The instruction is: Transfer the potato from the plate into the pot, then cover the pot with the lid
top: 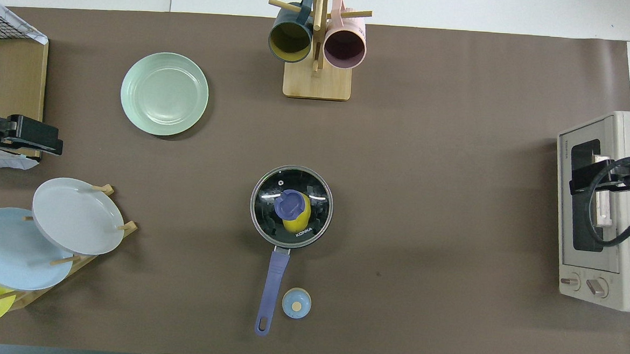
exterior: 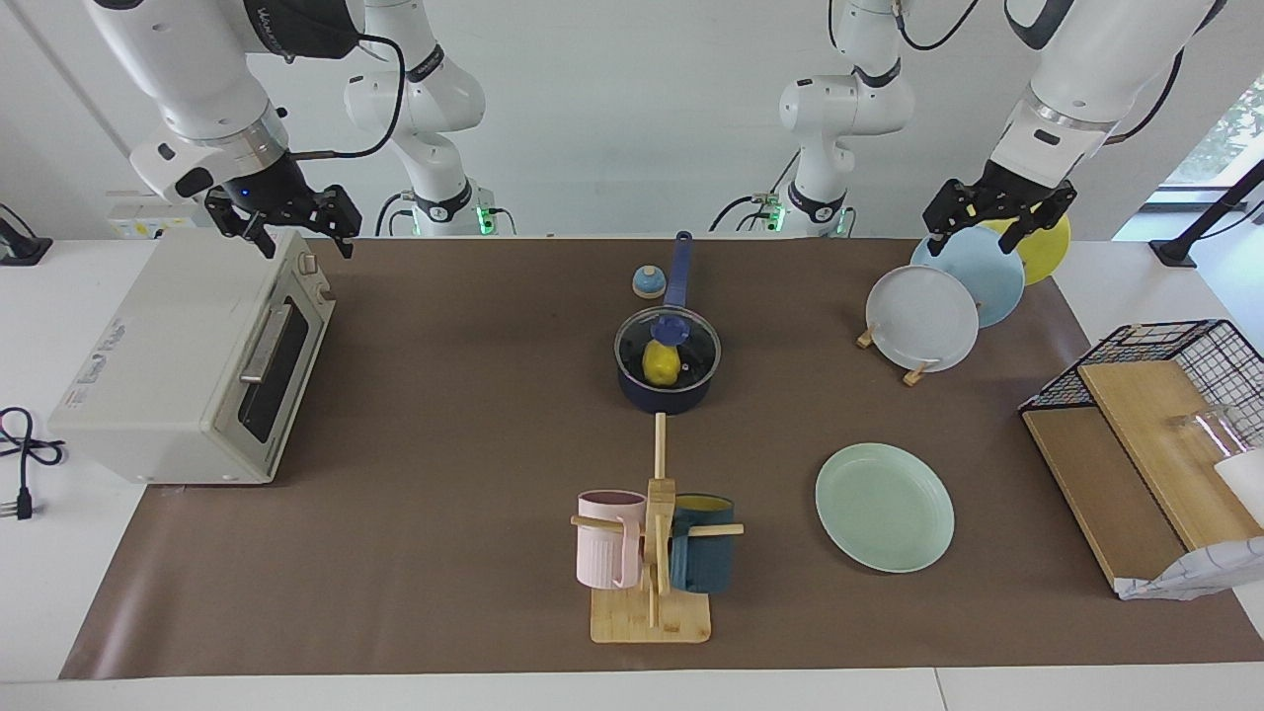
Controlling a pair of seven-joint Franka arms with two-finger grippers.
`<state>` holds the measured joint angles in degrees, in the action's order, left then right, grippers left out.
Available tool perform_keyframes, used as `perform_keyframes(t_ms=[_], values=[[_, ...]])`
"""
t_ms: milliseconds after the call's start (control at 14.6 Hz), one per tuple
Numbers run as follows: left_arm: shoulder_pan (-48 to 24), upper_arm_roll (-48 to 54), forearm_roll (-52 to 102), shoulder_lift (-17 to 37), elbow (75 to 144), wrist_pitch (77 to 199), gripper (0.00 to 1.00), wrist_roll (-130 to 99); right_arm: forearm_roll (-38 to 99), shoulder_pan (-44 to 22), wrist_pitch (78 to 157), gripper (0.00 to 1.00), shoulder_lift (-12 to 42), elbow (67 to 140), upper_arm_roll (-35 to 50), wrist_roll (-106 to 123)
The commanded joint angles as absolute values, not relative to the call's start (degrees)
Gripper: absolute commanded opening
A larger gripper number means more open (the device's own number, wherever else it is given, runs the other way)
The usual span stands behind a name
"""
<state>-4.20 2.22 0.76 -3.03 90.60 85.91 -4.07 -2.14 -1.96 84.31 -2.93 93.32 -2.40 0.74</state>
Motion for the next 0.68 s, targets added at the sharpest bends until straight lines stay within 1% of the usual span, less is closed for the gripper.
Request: perform_keyframes(t_ms=[0, 137, 616], values=[[-4.0, 2.4, 1.4, -3.6, 91.2, 86.8, 1.0, -4.6, -0.9, -1.3, 84.5, 1.0, -3.6, 93.5, -2.4, 1.1], [-4.0, 2.4, 1.4, -3.7, 91.4, 86.8, 1.0, -4.6, -0.8, -1.3, 86.4, 1.0, -4.0, 96.0, -3.3, 5.5], [-4.0, 2.4, 1.4, -3.7, 91.5, 86.8, 1.0, -4.6, -0.9, -0.4, 85.9, 1.0, -4.0, 94.7, -3.0, 4.0]])
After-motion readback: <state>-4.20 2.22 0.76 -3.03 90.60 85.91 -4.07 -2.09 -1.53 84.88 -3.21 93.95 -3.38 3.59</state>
